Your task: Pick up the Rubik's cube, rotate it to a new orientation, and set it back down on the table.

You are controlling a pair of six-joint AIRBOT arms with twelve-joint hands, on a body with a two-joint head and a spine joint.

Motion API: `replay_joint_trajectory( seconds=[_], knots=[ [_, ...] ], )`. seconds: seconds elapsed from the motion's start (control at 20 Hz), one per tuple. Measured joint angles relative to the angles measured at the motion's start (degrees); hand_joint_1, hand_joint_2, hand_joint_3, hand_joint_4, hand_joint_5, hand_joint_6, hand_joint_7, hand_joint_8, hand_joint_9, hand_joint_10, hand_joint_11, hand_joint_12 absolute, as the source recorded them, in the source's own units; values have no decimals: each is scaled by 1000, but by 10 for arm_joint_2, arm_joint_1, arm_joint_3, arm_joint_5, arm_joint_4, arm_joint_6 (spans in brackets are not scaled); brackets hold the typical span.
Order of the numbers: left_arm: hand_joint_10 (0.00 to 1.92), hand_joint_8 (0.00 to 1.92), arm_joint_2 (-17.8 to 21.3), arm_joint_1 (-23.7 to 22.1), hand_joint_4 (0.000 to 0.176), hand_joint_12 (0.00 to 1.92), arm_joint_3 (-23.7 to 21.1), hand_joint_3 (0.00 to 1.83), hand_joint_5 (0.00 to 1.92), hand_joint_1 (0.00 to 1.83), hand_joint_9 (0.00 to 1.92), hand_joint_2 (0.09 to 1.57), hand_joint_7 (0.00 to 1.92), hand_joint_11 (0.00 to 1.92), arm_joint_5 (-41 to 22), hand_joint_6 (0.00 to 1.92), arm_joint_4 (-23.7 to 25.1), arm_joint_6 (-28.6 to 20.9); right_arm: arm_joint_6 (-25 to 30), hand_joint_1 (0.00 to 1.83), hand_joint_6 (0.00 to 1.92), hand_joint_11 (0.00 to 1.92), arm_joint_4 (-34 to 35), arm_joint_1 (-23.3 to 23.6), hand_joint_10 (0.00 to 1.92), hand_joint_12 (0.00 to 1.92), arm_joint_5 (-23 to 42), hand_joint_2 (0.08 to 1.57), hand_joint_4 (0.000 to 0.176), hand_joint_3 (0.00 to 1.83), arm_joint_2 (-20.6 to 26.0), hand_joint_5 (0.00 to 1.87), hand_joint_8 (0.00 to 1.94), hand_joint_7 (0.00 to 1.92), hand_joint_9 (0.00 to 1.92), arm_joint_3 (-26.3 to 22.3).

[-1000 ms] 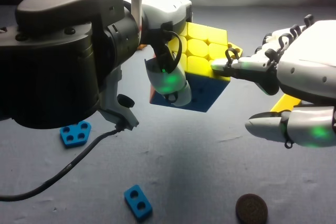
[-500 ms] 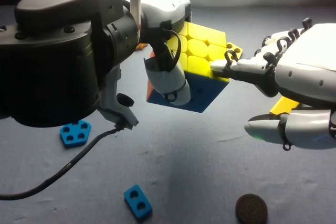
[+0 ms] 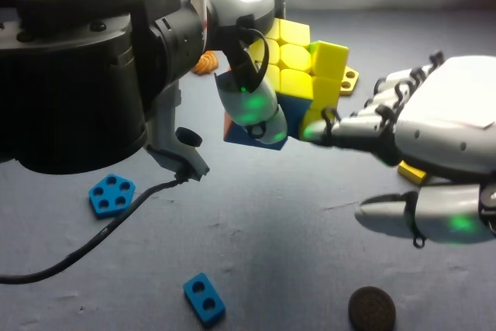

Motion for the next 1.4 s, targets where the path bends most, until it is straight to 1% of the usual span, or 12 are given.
replay_joint_trajectory(
  seconds=[0.05, 0.15, 0.25, 0.4, 0.45, 0.55, 0.7, 0.9, 1.05, 1.15, 1.35, 1.4],
  knots=[
    [1624, 1594, 0, 0, 0, 1730, 0, 0, 75, 1119, 88, 1086, 61, 19, 0, 1571, -1, -1, 0, 86, 2, 338, 0, 0, 1921, 1921, 0, 1350, 0, 5, -1, 145, 1774, 449, 469, 0],
    [1625, 1606, 0, -3, 0, 1720, 0, 4, 74, 1111, 91, 1110, 56, 21, -3, 1563, -3, -1, 0, 143, 16, 354, 0, -3, 1921, 1921, 0, 1338, 0, 0, 0, 178, 1787, 441, 468, 0],
    [1657, 1625, 0, -7, 0, 1742, 0, 5, 71, 1119, 69, 1116, 31, 12, -7, 1548, -3, -4, -2, 134, 10, 359, 0, -3, 1921, 1921, 1, 1344, 0, 1, 0, 183, 1750, 433, 451, 0],
    [1683, 1632, 0, -11, 0, 1756, 1, 16, 46, 1117, 72, 1161, 48, 26, -10, 1601, -9, -5, -5, 178, 11, 359, 0, -3, 1921, 1921, 9, 1330, 0, 0, 0, 196, 1777, 448, 478, 0],
    [1676, 1623, 0, -13, 0, 1755, 1, 6, 73, 1112, 70, 1142, 47, 21, -11, 1524, -9, -5, -10, 166, 10, 350, 0, -3, 1921, 1921, 14, 1332, 0, 0, 0, 200, 1773, 448, 473, 0],
    [1686, 1643, 0, -14, 0, 1753, 1, 2, 75, 1113, 69, 1135, 37, 21, -12, 1510, -10, -5, -16, 172, 4, 358, 0, -3, 1921, 1921, 20, 1333, 0, 0, 0, 193, 1815, 439, 480, 0],
    [1689, 1645, 0, -14, 0, 1765, 1, 0, 62, 1112, 56, 1132, 22, 7, -12, 1570, -11, -5, -27, 191, 5, 375, 4, -3, 1921, 1921, 28, 1326, 0, 0, 0, 202, 1811, 447, 480, 0],
    [1670, 1615, 0, -15, 0, 1752, 1, 0, 83, 1116, 77, 1112, 44, 29, -15, 1535, -9, -7, -51, 179, 1, 346, 22, -3, 1921, 1921, 32, 1333, 0, 1, -4, 193, 1796, 429, 465, 6],
    [1690, 1633, 0, -15, 0, 1755, 3, 0, 94, 1123, 75, 1119, 41, 36, -19, 1536, -8, -7, -86, 151, 3, 314, 62, -3, 1921, 1921, 35, 1338, 0, 2, -19, 182, 1799, 419, 438, 17],
    [1695, 1649, 2, -15, 0, 1740, 3, 3, 67, 1116, 46, 1134, 8, 19, -20, 1553, -8, -7, -91, 149, 9, 337, 65, -3, 1921, 1921, 36, 1337, 0, 0, -23, 207, 1748, 430, 432, 20],
    [1703, 1675, 2, -15, 0, 1758, 3, 17, 38, 1085, 41, 1174, 0, 0, -22, 1585, -7, -7, -98, 182, 12, 342, 67, -3, 1921, 1921, 39, 1334, 0, 0, -35, 226, 1755, 426, 443, 25],
    [1690, 1659, 2, -15, 0, 1766, 3, 8, 99, 1121, 71, 1160, 35, 8, -21, 1512, -6, -8, -113, 165, 9, 332, 85, -3, 1921, 1921, 41, 1335, 0, 0, -39, 224, 1759, 435, 444, 26]
  ],
)
